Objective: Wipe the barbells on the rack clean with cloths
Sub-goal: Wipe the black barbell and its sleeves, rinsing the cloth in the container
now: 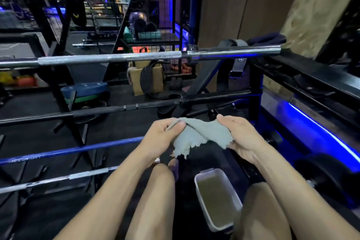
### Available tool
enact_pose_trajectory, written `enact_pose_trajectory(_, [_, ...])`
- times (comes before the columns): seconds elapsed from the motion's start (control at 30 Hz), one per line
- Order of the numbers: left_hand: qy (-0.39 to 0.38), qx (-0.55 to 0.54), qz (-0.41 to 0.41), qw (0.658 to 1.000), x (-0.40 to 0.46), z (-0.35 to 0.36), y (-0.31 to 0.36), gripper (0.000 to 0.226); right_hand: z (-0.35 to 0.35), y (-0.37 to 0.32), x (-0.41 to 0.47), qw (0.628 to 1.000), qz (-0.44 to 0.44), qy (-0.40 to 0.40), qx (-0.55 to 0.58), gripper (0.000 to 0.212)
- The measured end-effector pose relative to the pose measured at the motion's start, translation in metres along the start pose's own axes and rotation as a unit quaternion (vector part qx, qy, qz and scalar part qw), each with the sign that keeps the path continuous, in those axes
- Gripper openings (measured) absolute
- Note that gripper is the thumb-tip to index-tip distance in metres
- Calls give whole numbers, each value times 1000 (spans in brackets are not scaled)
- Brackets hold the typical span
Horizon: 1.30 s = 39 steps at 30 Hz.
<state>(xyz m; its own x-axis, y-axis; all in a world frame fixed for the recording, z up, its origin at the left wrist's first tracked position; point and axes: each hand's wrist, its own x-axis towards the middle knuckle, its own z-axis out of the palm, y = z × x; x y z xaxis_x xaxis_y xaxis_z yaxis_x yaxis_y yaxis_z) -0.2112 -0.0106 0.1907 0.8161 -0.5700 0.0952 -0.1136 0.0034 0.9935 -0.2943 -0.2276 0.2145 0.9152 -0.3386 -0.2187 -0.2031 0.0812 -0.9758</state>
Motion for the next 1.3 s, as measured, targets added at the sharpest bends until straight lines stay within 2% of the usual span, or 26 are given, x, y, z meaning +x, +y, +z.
enact_pose_trajectory(0.1, [-32, 67, 16, 997, -5, -3, 15, 34, -4, -7, -15, 995, 14, -10, 96, 20])
enact_pose_trajectory(0.23, [-112, 108, -5, 988, -17, -3, 24, 46, -6, -25, -36, 976, 7, -48, 213, 19])
enact_pose_trajectory(0.3, [-169, 142, -7, 975, -21, 0, 25, 35, -7, -35, -46, 965, 2, -72, 254, 26])
enact_pose_trajectory(0.37, [-194, 153, -18, 969, -23, 6, 25, 20, -7, -42, -55, 955, 3, -92, 282, 29])
enact_pose_trajectory(0.43, [-155, 144, 17, 977, -24, 17, 25, 46, -5, -46, -61, 944, 17, -107, 311, 33])
enact_pose_trajectory(0.5, [-92, 135, 83, 983, -24, 29, 26, 58, -3, -47, -64, 936, 32, -127, 326, 43])
enact_pose_trajectory(0.57, [-56, 138, 132, 980, -26, 39, 27, 50, -4, -47, -67, 930, 37, -137, 338, 48])
enact_pose_trajectory(0.63, [-36, 155, 149, 976, -26, 43, 28, 30, -7, -47, -68, 928, 34, -136, 346, 49])
enact_pose_trajectory(0.7, [-34, 167, 151, 974, -27, 41, 29, 12, -10, -46, -68, 935, 31, -124, 330, 47])
enact_pose_trajectory(0.73, [-35, 158, 142, 977, -28, 41, 31, 10, -11, -44, -68, 943, 32, -113, 310, 45])
enact_pose_trajectory(0.83, [-32, 57, 74, 995, -35, 42, 39, 24, -11, -39, -70, 966, 36, -91, 239, 46])
enact_pose_trajectory(0.9, [-31, -40, 17, 999, -37, 39, 45, 27, -11, -35, -72, 979, 28, -106, 170, 45])
enact_pose_trajectory(0.97, [-46, -88, -20, 995, -38, 33, 53, 35, -8, -30, -76, 988, 13, -134, 71, 44])
enact_pose_trajectory(1.1, [-84, -95, -34, 991, -43, 26, 63, 19, 2, -20, -85, 985, 0, -162, -67, 52])
enact_pose_trajectory(1.23, [-83, -86, -29, 992, -46, 23, 63, 25, 10, -15, -88, 981, 23, -175, -75, 53])
enact_pose_trajectory(1.3, [-65, -80, -32, 994, -45, 21, 63, 20, 14, -14, -86, 983, 33, -174, -50, 51])
